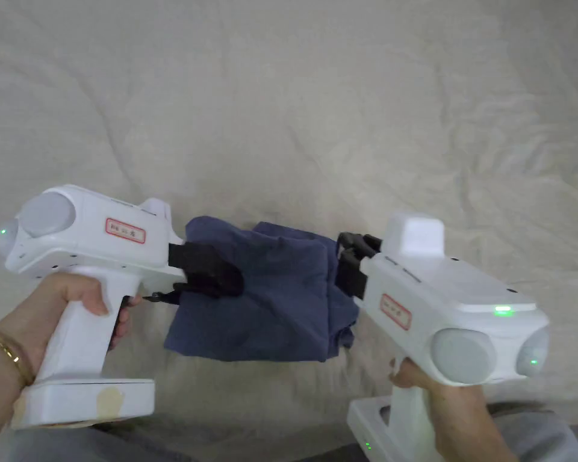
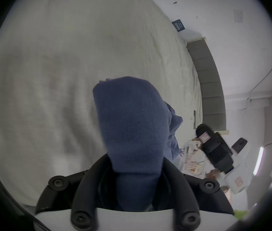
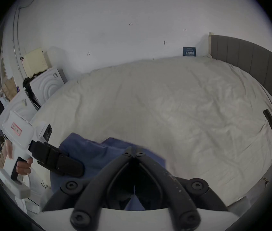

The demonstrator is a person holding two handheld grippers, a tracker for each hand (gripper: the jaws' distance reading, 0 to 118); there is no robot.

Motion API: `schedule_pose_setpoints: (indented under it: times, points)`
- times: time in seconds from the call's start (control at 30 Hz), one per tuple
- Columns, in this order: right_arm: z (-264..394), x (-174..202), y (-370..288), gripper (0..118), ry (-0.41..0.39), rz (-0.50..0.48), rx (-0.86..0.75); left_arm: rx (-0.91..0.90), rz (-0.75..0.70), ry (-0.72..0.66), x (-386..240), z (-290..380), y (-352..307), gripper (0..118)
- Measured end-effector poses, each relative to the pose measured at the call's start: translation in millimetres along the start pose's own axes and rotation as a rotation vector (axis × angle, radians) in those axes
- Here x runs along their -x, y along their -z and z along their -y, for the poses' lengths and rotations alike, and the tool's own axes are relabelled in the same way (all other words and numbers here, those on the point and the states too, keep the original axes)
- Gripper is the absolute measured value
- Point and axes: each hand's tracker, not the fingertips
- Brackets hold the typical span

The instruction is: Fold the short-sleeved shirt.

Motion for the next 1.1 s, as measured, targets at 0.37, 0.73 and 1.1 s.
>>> schedule_pose_setpoints:
  times: [0.37, 0.73, 1.1]
  points:
    - [-6, -8, -54, 2, -0.052, 0.036, -0.063, -0.162, -0.562, -0.032, 108, -43, -195, 27]
    - [14, -3, -26, 2, 0.028, 0.112, 0.037, -0.437, -1.453, -0.087, 211, -78, -276, 98]
    - [-14, -2, -45, 2, -0.068, 0.108, -0.082, -1.006, -1.315, 0.194, 96, -47, -259, 1]
